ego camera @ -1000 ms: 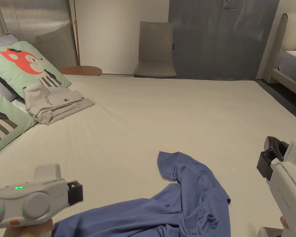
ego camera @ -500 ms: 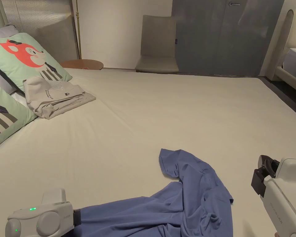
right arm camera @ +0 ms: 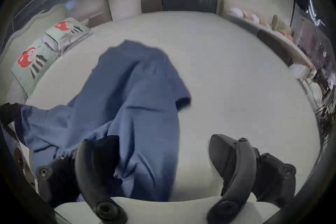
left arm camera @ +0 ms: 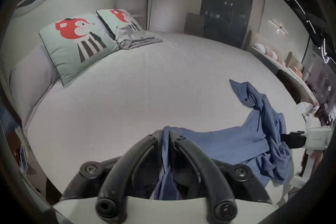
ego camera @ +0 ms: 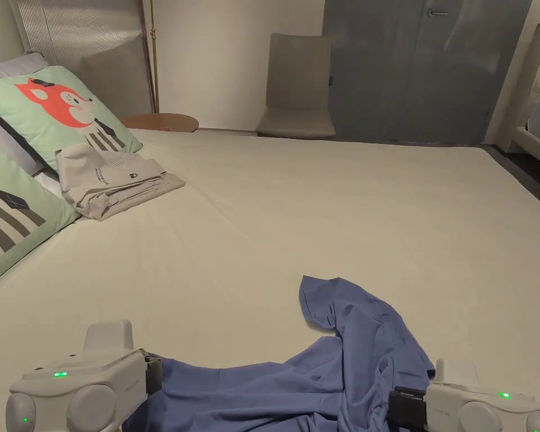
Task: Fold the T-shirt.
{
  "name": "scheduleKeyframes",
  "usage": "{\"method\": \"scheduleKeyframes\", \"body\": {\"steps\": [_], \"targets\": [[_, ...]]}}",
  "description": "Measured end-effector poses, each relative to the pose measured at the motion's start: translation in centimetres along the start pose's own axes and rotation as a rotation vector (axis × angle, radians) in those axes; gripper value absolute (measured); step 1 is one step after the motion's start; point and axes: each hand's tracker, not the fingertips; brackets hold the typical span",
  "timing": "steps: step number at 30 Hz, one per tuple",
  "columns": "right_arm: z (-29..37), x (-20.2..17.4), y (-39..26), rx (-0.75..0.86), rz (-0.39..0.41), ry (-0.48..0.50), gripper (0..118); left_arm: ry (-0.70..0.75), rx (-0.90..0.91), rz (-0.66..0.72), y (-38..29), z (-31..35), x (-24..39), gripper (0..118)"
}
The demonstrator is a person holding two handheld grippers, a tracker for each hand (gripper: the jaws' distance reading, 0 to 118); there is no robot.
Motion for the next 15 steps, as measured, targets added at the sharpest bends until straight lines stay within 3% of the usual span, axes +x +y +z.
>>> {"method": "scheduleKeyframes", "body": {"steps": [2,3,4,5,8,13,15], "targets": [[0.2,-0.1,-0.1,0.014,0.0,-0.009,78,-0.003,-0.004,0.007,-0.2,0.2,-0.2,3],[0.8,-0.3,0.0,0.045,0.028,-0.031,58,-0.004,-0.003,0.008,-0.3,0.3,-0.3,3],[1.6,-0.3,0.2,0.076,0.06,0.014,24,-0.005,0.0,0.009,-0.2,0.6,-0.2,3],[2.4,-0.3,0.2,0.088,0.065,0.057,15,-0.006,0.002,0.011,-0.1,0.8,-0.3,3],[5.2,-0.4,0.6,0.166,0.118,0.023,14,-0.01,0.019,0.018,0.7,1.4,-0.7,3],[11.9,1.7,2.3,0.354,0.026,0.071,14,-0.038,0.1,0.047,3.2,3.8,-1.6,3],[14.9,2.5,3.3,0.445,0.027,0.053,14,-0.065,0.132,0.064,4.7,4.9,-1.9,3]]}}
